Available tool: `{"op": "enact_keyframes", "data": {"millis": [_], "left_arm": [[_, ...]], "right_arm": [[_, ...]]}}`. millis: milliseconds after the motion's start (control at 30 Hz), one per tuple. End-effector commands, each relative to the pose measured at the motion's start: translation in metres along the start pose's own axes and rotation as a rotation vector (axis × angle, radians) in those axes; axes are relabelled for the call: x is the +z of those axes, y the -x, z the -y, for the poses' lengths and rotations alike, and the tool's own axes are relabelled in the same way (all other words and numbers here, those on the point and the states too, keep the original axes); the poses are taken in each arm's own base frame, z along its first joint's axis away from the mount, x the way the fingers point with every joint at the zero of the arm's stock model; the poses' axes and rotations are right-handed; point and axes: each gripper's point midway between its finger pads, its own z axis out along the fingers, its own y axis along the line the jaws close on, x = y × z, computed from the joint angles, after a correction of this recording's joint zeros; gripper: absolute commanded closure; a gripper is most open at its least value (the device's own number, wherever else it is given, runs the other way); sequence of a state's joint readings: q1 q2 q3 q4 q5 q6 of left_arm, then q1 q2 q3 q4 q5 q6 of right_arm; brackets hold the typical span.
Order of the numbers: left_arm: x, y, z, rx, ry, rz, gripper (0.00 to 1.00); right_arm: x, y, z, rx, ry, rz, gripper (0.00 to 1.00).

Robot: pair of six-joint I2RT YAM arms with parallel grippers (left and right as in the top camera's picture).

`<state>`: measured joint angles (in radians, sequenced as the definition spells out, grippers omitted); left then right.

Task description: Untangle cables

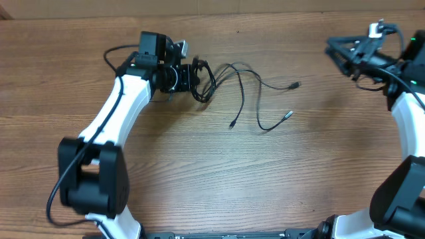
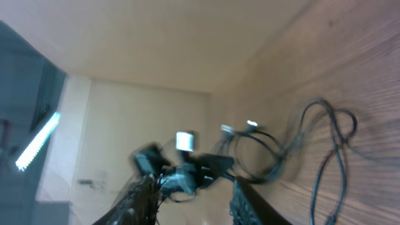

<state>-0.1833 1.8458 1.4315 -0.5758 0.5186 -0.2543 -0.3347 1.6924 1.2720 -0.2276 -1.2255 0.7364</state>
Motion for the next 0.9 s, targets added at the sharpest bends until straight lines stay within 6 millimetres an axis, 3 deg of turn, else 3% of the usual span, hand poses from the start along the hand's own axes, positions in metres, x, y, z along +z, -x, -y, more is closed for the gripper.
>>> {"op": "enact_keyframes", "data": {"millis": [0, 133, 200, 300, 500, 567, 667, 733, 867], "left_arm": [[-0.039, 0.017, 0.031, 0.09, -0.031, 0.099, 0.96], [-0.069, 0.025, 0.053, 0.186, -0.053, 0.168, 0.96], [-0.087, 0.027, 0.071, 0.272, -0.095, 0.202, 0.96], [-0.11, 0.026, 0.094, 0.37, -0.153, 0.245, 0.96], [-0.154, 0.029, 0.125, 0.391, -0.206, 0.347, 0.96], [-0.168, 0.035, 0.127, 0.299, -0.196, 0.39, 0.95], [-0.176, 0.045, 0.113, 0.032, -0.144, 0.435, 0.96], [-0.177, 0.049, 0.104, -0.188, -0.14, 0.448, 0.96], [-0.176, 0.051, 0.099, -0.509, -0.191, 0.441, 0.96]], "right_arm": [[0.017, -0.013, 0.01, -0.165, -0.09, -0.017, 0.55], [0.041, -0.047, 0.014, -0.211, -0.111, -0.126, 0.41], [0.053, -0.063, 0.012, -0.211, -0.106, -0.177, 0.16], [0.068, -0.082, 0.006, -0.219, -0.093, -0.232, 0.01], [0.084, -0.104, -0.001, -0.222, -0.078, -0.296, 0.0], [0.086, -0.112, 0.0, -0.047, -0.109, -0.311, 0.0], [0.083, -0.123, 0.003, 0.222, -0.156, -0.334, 0.0], [0.08, -0.132, -0.001, 0.299, -0.143, -0.371, 0.0], [0.079, -0.133, -0.002, 0.297, -0.136, -0.378, 0.0]]}}
